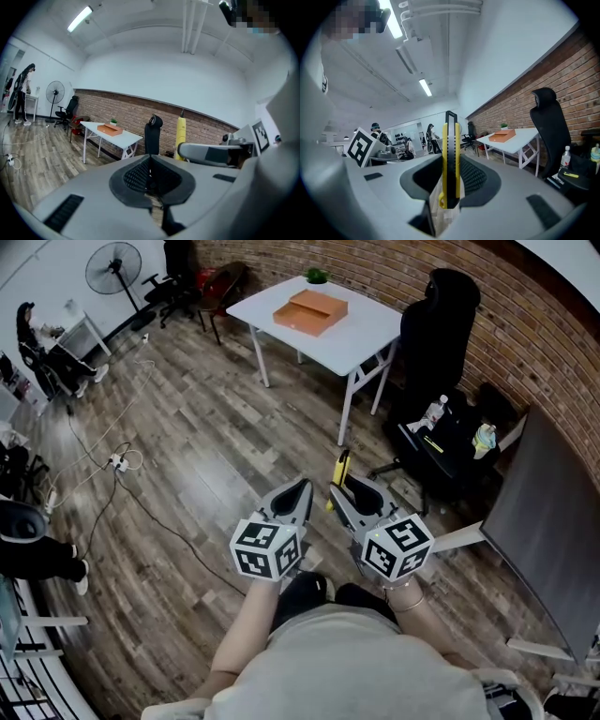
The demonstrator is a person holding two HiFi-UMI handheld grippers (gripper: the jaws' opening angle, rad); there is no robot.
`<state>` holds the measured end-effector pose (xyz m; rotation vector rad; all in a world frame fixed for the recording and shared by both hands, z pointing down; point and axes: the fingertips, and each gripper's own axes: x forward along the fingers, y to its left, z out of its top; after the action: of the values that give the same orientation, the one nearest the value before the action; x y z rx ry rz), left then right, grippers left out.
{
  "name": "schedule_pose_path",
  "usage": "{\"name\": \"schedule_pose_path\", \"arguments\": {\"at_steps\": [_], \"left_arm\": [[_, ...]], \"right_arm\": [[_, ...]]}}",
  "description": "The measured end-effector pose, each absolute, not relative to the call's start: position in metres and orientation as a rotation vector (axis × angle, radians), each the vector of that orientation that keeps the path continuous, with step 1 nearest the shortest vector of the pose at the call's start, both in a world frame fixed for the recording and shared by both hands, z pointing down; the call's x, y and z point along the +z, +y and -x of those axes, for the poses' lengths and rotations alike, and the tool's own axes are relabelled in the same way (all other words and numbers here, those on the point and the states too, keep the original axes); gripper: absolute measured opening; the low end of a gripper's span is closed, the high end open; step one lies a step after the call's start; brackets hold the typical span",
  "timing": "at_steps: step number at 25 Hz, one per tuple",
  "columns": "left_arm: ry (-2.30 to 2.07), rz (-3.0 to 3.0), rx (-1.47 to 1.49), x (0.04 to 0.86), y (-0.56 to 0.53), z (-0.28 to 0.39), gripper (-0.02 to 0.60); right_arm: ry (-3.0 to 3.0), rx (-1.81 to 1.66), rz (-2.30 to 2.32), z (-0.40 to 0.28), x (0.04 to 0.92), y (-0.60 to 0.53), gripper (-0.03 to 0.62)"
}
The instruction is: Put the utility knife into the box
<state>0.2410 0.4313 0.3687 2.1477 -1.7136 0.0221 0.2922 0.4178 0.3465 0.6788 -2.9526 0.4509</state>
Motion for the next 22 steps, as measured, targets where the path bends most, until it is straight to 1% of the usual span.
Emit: {"name": "schedule_pose_path", "arguments": {"at_steps": [7, 12, 17, 22], "left_arm": [[-1.738, -2.050, 0.024, 0.390, 0.437, -0.230, 0.008], [-1.736, -2.052, 0.028, 0.392, 0.412, -0.207, 0.008], [-1.719, -2.095, 0.019, 0.388, 0.358, -0.165, 0.008], [-1.697, -2.125, 0.019, 0.380, 0.296, -0.103, 0.008]], "right_arm": [[-2.922, 0.517, -0.600, -0.282, 0.367, 0.414, 0.115], [-2.919, 0.527, -0.604, -0.258, 0.370, 0.388, 0.115], [-2.925, 0.530, -0.652, -0.219, 0.370, 0.338, 0.115], [-2.943, 0.500, -0.723, -0.162, 0.356, 0.278, 0.115]]}}
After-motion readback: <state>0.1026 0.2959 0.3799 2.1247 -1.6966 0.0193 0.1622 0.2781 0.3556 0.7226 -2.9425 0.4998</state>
